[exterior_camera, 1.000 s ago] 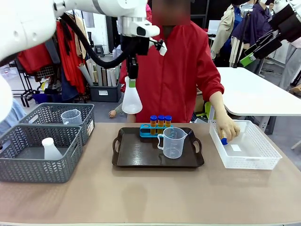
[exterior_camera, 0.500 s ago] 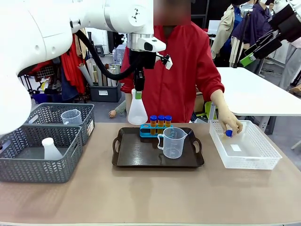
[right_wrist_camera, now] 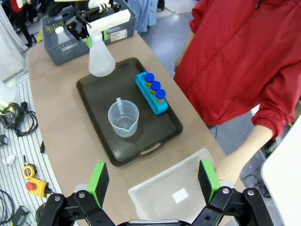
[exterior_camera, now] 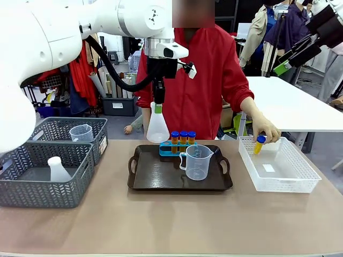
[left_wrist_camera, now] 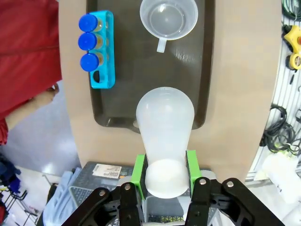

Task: Prepare the laboratory tools.
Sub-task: Pick up one Small flask and place it on the Handle tray.

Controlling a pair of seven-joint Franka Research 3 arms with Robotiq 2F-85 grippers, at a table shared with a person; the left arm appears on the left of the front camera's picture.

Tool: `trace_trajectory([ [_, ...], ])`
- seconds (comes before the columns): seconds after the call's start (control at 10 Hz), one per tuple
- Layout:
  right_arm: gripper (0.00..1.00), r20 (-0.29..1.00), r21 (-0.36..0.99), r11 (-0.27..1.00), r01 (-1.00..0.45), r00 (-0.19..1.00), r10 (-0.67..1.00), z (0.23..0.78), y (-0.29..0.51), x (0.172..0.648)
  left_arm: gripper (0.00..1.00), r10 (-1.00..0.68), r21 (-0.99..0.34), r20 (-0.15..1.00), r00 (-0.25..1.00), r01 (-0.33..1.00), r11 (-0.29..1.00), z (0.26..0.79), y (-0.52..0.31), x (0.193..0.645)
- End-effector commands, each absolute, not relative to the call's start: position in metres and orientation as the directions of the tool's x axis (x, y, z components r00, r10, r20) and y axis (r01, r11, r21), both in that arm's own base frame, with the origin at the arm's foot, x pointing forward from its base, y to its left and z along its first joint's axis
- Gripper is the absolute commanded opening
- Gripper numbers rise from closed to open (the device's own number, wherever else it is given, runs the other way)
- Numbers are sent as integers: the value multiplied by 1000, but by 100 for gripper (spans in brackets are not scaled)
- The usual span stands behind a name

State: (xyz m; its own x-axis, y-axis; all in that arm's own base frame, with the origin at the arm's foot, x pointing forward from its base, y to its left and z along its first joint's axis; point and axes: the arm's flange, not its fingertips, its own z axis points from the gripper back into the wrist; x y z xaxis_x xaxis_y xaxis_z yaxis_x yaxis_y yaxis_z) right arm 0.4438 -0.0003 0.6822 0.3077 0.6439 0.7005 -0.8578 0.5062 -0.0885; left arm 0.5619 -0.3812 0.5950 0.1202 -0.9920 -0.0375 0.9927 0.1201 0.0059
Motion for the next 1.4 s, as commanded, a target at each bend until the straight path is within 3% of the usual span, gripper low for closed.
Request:
trace_trajectory([
  [0.0,100,707,-85,500,-862,302,640,684,-1,444,0,-984,82,-25,177,981,174,600,-372,554],
  [1.3,100,707,-85,500,-862,302,640,684,-1,444,0,-980,-64,-78,185,980,191,463,-399,574],
])
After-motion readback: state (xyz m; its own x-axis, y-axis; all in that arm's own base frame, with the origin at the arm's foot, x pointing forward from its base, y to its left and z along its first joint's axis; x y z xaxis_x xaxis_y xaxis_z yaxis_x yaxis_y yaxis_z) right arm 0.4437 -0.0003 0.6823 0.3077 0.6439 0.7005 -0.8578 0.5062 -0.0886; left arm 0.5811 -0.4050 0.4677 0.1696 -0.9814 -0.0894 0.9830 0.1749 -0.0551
